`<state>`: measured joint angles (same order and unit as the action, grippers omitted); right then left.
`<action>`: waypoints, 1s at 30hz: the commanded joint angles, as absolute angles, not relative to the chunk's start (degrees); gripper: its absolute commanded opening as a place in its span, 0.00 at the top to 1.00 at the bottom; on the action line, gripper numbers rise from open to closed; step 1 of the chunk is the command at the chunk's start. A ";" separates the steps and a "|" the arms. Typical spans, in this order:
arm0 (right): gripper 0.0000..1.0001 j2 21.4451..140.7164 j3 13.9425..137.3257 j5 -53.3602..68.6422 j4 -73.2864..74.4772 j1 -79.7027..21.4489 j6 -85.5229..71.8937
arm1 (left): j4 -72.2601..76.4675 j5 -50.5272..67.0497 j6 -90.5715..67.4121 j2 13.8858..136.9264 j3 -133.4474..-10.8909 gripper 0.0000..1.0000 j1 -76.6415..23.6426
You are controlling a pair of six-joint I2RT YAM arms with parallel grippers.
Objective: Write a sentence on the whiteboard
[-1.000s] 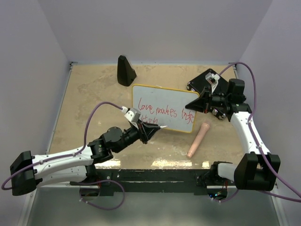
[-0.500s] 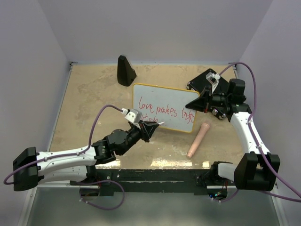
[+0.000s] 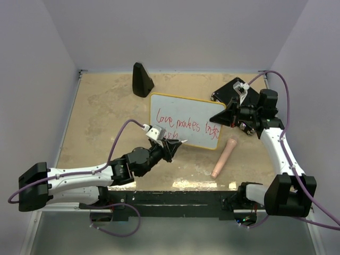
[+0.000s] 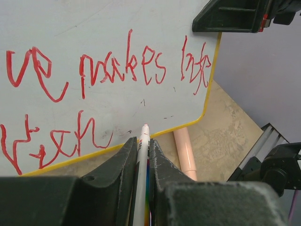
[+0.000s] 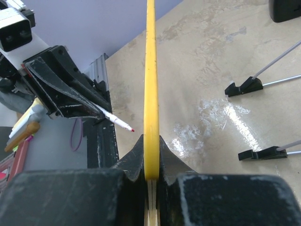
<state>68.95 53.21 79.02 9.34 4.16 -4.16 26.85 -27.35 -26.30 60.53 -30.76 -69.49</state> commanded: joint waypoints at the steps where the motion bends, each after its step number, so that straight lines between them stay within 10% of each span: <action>1: 1.00 66.62 54.58 81.13 6.06 4.39 -7.99 | 27.26 -31.37 -23.82 58.28 -36.46 1.00 -71.63; 10: 1.00 67.77 58.45 75.24 4.84 4.48 -18.35 | 18.20 -34.55 -21.62 50.54 -43.76 1.00 -68.66; 20: 1.00 61.71 58.11 71.28 0.64 5.80 -26.27 | 14.42 -12.40 -21.71 51.86 -51.24 1.00 -52.12; 30: 1.00 55.12 53.18 74.27 -5.62 10.63 -30.93 | 18.20 -9.05 -31.37 37.45 -35.43 1.00 -52.03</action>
<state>58.13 54.00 72.10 0.82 8.80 -26.72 15.55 -11.11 -26.41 43.00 -40.25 -52.18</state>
